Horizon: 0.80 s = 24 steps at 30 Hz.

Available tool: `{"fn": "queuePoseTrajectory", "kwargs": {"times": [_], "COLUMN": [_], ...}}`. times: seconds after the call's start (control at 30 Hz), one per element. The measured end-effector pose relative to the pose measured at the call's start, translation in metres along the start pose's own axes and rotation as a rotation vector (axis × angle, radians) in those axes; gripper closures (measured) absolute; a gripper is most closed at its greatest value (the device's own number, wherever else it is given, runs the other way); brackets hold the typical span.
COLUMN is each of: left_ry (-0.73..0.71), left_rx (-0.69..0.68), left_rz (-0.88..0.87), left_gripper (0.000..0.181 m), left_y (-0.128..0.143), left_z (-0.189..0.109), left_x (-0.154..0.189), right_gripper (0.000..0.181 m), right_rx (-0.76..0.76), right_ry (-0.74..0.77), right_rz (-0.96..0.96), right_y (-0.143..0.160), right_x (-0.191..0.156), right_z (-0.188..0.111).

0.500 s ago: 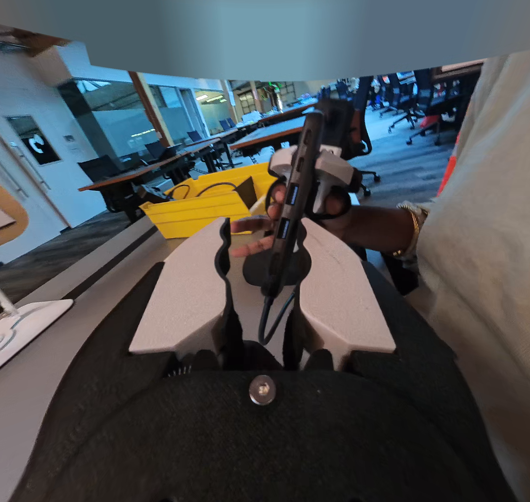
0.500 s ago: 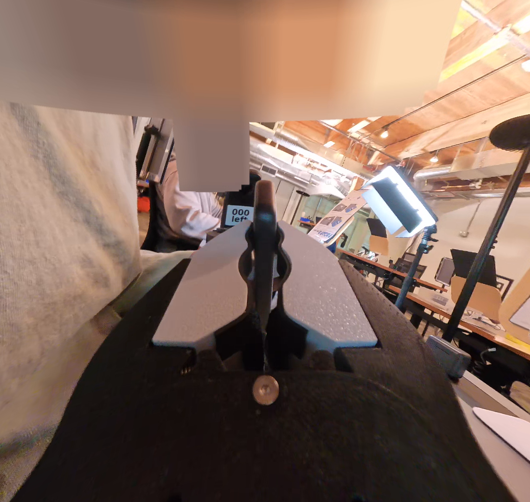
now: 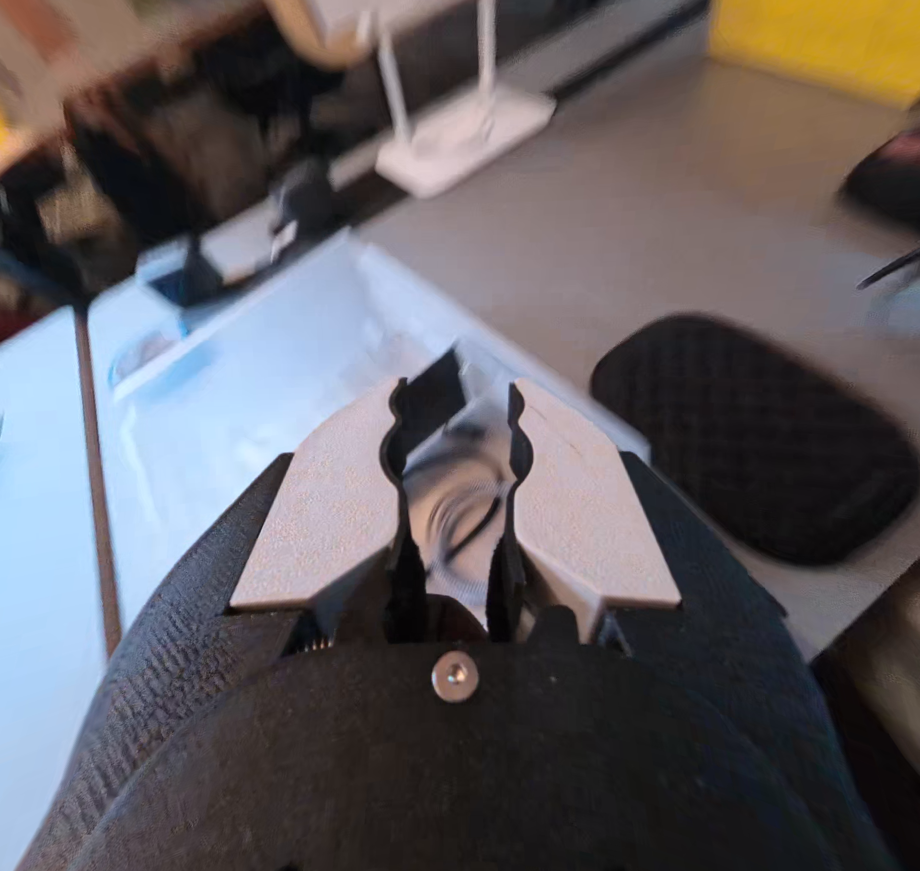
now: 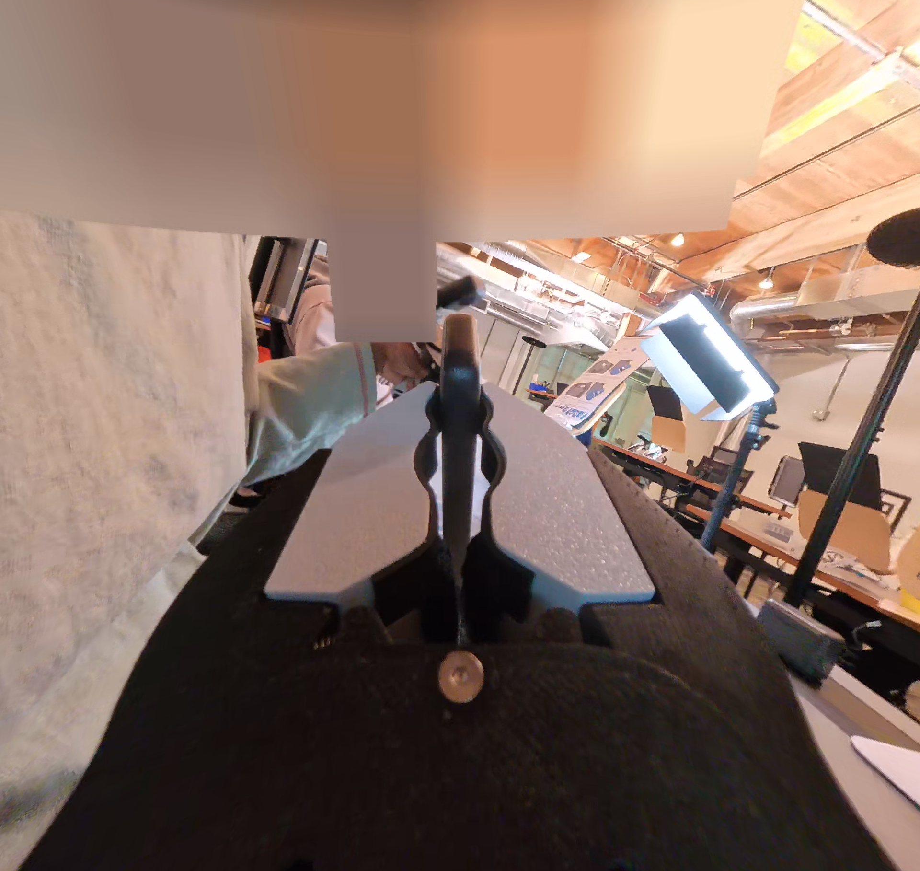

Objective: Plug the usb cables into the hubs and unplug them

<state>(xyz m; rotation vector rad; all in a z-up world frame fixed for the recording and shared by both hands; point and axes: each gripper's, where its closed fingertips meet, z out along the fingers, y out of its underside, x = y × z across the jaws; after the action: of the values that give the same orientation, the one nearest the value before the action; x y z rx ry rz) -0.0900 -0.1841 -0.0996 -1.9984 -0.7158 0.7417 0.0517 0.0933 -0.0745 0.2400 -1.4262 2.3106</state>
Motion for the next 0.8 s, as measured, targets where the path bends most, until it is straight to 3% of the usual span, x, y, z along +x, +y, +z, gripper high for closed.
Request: {"fn": "queuePoseTrajectory", "kwargs": {"times": [0.13, 0.27, 0.4, 0.53, 0.63, 0.8], "left_ry": [0.047, 0.042, 0.049, -0.066, -0.043, 0.027], "left_rx": [-0.400, -0.653, -0.763, -0.862, -0.890, -0.931], "left_rz": [-0.121, -0.118, -0.070, 0.096, 0.333, 0.515], "left_gripper": [0.147, 0.149, 0.149, 0.152, 0.153, 0.158], "left_y": [0.079, 0.128, 0.141, 0.146, 0.143, 0.141], "left_z": [0.006, 0.021, 0.036, 0.035, 0.040, 0.055], "left_x": [-0.032, -0.047, -0.048, -0.073, -0.078, -0.082], "right_gripper": [0.169, 0.169, 0.170, 0.170, 0.170, 0.170], "right_rx": [-0.015, 0.009, 0.054, 0.065, 0.074, 0.115], "right_ry": [0.006, 0.033, 0.039, 0.004, 0.008, 0.011], "right_rz": [-0.070, -0.126, -0.145, -0.138, -0.115, -0.085], "right_y": [-0.009, -0.023, -0.035, -0.036, -0.037, -0.043], "right_x": [-0.007, -0.015, -0.028, -0.041, -0.041, -0.040], "right_z": [0.017, 0.035, 0.054, 0.065, 0.066, 0.065]}}
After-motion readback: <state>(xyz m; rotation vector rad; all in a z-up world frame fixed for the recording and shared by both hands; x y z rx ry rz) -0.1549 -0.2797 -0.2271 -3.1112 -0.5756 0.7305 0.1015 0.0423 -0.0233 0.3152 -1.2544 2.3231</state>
